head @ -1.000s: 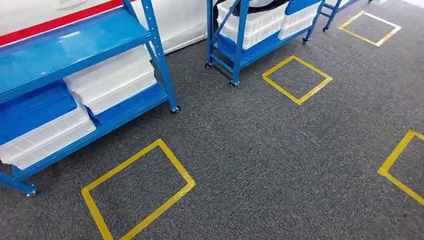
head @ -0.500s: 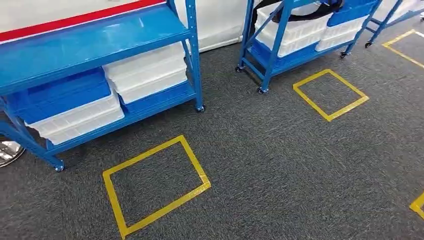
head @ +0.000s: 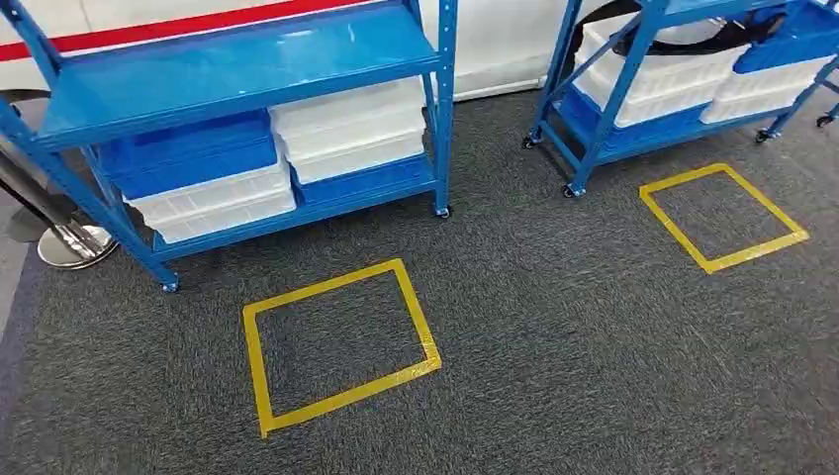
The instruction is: Take the parts from the cabinet and place them on the table.
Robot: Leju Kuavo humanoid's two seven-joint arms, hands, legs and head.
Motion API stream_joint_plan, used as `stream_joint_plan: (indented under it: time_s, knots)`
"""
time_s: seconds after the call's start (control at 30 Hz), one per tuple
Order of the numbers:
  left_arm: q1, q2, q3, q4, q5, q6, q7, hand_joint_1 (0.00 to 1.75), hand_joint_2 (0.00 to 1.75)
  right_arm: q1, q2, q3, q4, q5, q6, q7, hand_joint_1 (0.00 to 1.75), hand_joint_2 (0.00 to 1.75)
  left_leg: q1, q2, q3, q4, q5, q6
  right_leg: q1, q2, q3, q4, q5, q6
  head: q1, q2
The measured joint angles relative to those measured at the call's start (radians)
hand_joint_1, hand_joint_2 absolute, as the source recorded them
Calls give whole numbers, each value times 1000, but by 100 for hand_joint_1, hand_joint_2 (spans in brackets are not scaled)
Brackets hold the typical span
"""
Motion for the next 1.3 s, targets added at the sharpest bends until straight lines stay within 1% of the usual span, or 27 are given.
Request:
stream_joint_plan:
  time_s: [0.1, 0.13, 0.17, 0.2, 0.23, 0.27, 0.3, 0.33, 0.37, 0.4, 0.43, 0.47, 0.5, 0.6, 0.63, 0.7, 0.77, 0.8, 0.83, 0.87, 0.93, 0.97, 1.0, 1.13, 1.17, 1.2, 1.3]
  knots:
    - [7, 0, 1, 0, 1, 0, -2, 0, 0, -10, 0, 0, 0, 0, 0, 0, 0, 0, -5, -34, -8, -2, 5, 12, -5, -27, 9, -8, 4, 14, 0, 0]
    - [8, -1, 2, 0, 3, 0, -2, 0, 0, -13, 0, 0, 0, 0, -1, 0, 0, 0, 7, -47, 7, -19, 17, 23, 0, -31, 11, -9, -1, 24, 0, 0]
    - [7, -3, 3, 0, 5, 0, -3, 0, 0, -10, 0, 0, 0, 0, -2, 0, 0, 0, 8, -56, 8, -26, 23, 25, -8, 28, 10, 8, -17, 31, 0, 0]
    - [5, -4, 4, 0, 9, 0, -3, 0, 0, -9, 2, -1, 0, 0, -2, -3, 0, 0, 10, -65, 4, -26, 28, 33, -10, 74, -14, 54, -52, 32, 0, 0]
    - [1, -5, 4, 0, 11, 0, -4, 0, 0, -8, 6, -1, 0, 0, -2, -3, 0, 0, 9, -77, 0, -26, 30, 35, -13, 97, -52, 131, -95, 33, 0, 0]
    - [0, -5, 5, 0, 12, 0, -4, 0, 0, -5, 11, -2, 0, 0, -2, -2, 0, 0, 8, -88, -4, -26, 30, 36, -13, 105, -91, 211, -130, 35, 0, 0]
    - [0, -6, 6, 0, 13, 0, -4, 0, 0, -4, 15, -4, 0, 0, -3, 0, 0, 0, 8, -102, -6, -26, 31, 36, -13, 108, -120, 268, -145, 36, 0, 0]
    - [1, -6, 6, 0, 15, 0, -4, 0, 0, -4, 16, -5, 0, 0, -3, 5, 0, 0, 8, -115, -6, -25, 31, 35, -13, 108, -130, 283, -136, 37, 0, 0]
    - [3, -6, 7, 0, 14, 0, -4, 0, 0, -4, 19, -6, 0, 1, -2, 6, 0, 0, 8, -130, -6, -22, 31, 34, -15, 109, -118, 252, -102, 37, 0, 0]
    - [3, -6, 7, 0, 14, 0, -4, 0, 0, -4, 19, -6, 0, 3, -2, 7, 0, 0, 9, -146, -5, -19, 30, 32, -18, 113, -86, 182, -53, 36, 0, 0]
    - [2, -7, 7, 0, 14, 0, -3, 0, 0, -4, 19, -7, 0, 3, -2, 9, 0, 0, 9, -161, -5, -14, 28, 28, -22, 131, -44, 91, -2, 35, 0, 0]
    - [2, -9, 7, 0, 14, 0, -3, 0, 0, -1, 19, -8, 0, 5, -2, 11, 0, 0, 11, -171, -11, -9, 26, 23, -28, 183, -15, 16, 19, 33, 0, 0]
    - [-2, -10, 8, 0, 14, 0, -3, 0, 0, -2, 19, -10, 0, 6, -1, 12, 0, 0, 4, -179, -17, 0, 24, 14, -25, 201, -10, 2, 7, 31, 0, 0]
    - [1, -10, 9, 0, 14, -1, -3, 0, 0, -8, 19, -13, 0, 8, -1, 13, 0, 0, 11, -211, -26, -7, 32, -6, -16, 171, -12, 6, 8, 21, 0, 0]
    - [3, -10, 10, 0, 14, -1, -5, 0, 0, -10, 19, -14, 0, 9, -1, 11, 0, 0, 11, -218, -30, -7, 30, -14, -25, 157, -7, -5, 13, 10, 0, 0]
    - [1, -13, 14, 1, 14, -4, -12, 0, 0, -7, 17, -16, 0, 9, -2, 8, 0, 0, 8, -126, -52, 51, -11, -18, -23, 132, -3, -12, 16, -5, 0, 0]
    - [-7, -13, 16, 1, 15, -6, -18, 0, 0, -3, 13, -19, 0, 9, -2, 8, 0, 0, 10, -97, -128, 208, -93, -23, -16, 99, -4, -11, 13, -11, 0, 0]
    - [-7, -13, 17, 1, 15, -6, -19, 0, 0, -2, 8, -19, 0, 9, -2, 8, 0, 0, 10, -94, -161, 279, -118, -26, -14, 83, -6, -11, 10, -13, 0, 0]
    - [-5, -13, 19, 1, 15, -6, -19, 0, 0, -3, 4, -20, 0, 9, -1, 8, 0, 0, 10, -92, -173, 308, -118, -27, -12, 70, -5, -10, 9, -14, 0, 0]
    - [-2, -13, 20, 1, 15, -7, -19, 0, 0, -4, 2, -21, 0, 9, -2, 8, 0, 0, 10, -88, -160, 287, -95, -26, -12, 58, -4, -9, 7, -13, 0, 0]
    - [1, -13, 21, 1, 15, -10, -19, 0, 0, -6, 1, -22, 0, 10, -2, 8, 0, 0, 9, -73, -79, 137, -14, -21, -11, 36, 2, -5, 1, -9, 0, 0]
    - [0, -13, 22, 1, 15, -10, -20, 0, 0, -7, 0, -23, 0, 10, -2, 8, 0, 0, 7, -40, -27, 46, 20, -12, -10, 24, 8, -5, -3, -6, 0, 0]
    - [-5, -13, 22, 1, 16, -11, -20, 0, 0, -5, 0, -24, 0, 10, -2, 8, 0, 0, -3, -20, -9, 8, 3, -6, -4, 21, 8, -4, -8, 2, 0, 0]
    - [6, -13, 24, 1, 18, -20, -25, 0, 0, -25, 1, -26, 0, 5, -25, 13, 0, 0, -7, -41, -12, -4, 5, 18, -5, 2, 23, -13, -11, 23, 0, 0]
    - [7, -14, 24, 1, 18, -20, -26, 0, 0, -24, 1, -27, 0, 3, -34, 14, 0, 0, 7, -46, 7, -19, 11, 26, -8, 21, 27, -7, -14, 31, 0, 0]
    - [5, -15, 24, 1, 18, -22, -29, 0, 0, -21, 1, -29, 0, -1, -42, 14, 0, 0, 6, -51, 12, -25, 10, 29, -10, 67, 18, 16, -24, 34, 1, 0]
    - [5, -15, 24, 1, 18, -22, -29, 0, 0, -21, 1, -29, 0, -2, -43, 14, 0, 0, 7, -51, 13, -25, 10, 30, -10, 70, 16, 19, -25, 34, 0, 0]
